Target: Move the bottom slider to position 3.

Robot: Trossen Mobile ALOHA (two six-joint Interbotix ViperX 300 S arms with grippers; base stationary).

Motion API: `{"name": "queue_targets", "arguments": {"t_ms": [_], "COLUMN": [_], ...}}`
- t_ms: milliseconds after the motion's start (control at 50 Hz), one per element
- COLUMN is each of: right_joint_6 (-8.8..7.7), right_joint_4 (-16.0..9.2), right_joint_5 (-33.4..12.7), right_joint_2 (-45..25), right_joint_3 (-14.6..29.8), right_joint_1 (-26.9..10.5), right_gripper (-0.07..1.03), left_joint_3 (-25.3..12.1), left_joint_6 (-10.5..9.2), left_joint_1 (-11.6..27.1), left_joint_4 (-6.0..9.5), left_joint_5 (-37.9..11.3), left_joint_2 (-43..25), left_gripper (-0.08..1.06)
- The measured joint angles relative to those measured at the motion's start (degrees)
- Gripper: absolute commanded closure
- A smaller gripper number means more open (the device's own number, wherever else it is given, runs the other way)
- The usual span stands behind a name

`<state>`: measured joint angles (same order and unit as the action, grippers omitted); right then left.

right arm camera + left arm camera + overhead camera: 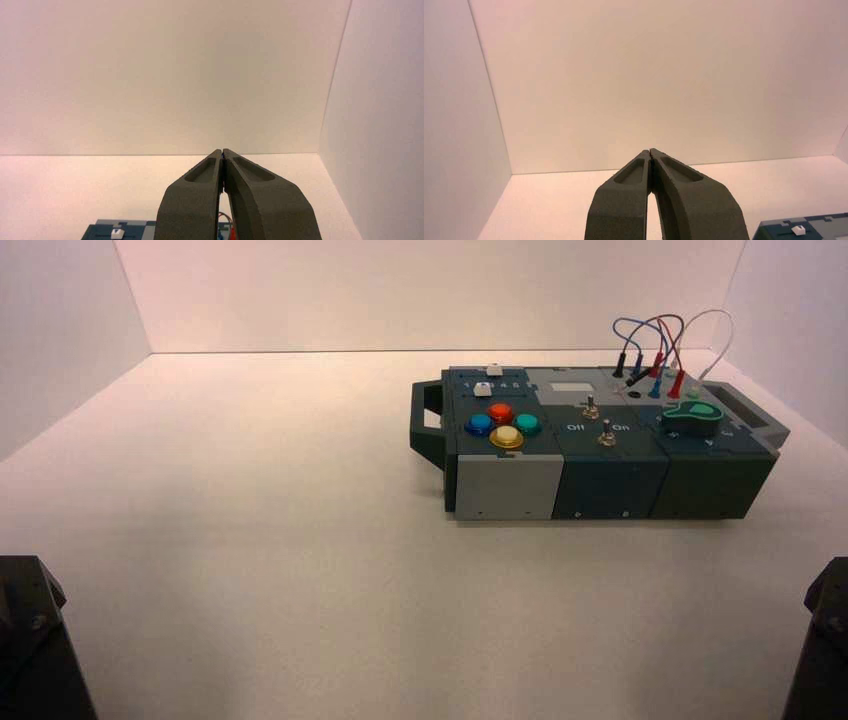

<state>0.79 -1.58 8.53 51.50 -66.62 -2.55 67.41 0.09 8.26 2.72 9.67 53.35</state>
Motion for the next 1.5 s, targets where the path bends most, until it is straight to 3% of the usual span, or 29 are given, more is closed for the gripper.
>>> {"name": "queue_targets", "arguments": {"t_ms": [360, 520, 820, 1220, 1500], "right_joint_6": [0.0, 0.09, 0.18, 0.18, -0.18], "right_joint_4": [-0.2, -1.6, -4.1, -4.3, -4.3], "right_joint_5": [-1.4, -3.4, -6.9, -13.8, -16.3], "right_joint_2": [0.0, -0.2, -4.1, -22.6, -30.3], "right_joint_3": [0.0, 0.0, 1.7, 8.3, 10.5], "right_joint_1": [-2.0, -2.9, -3.4, -10.5, -11.4], "right_gripper": [0.99, 0.99, 0.99, 0.99, 0.99], "left_joint_3": [-2.9, -6.1, -13.4, -25.9, -35.6], "left_joint_6": [-0.18, -0.62, -2.2, -1.85, -1.41], "left_joint_1": [2.1, 5.7, 13.1, 18.6, 22.1], "left_joint_4": [0.0, 0.09, 0.26, 0.18, 0.09], "left_joint_5": [-6.5, -14.0, -22.1, -28.1, -32.9], "left_joint_2": [-1.8, -5.8, -17.9, -39.6, -52.5], "left_gripper": [1.01, 1.01, 1.01, 1.01, 1.01]}}
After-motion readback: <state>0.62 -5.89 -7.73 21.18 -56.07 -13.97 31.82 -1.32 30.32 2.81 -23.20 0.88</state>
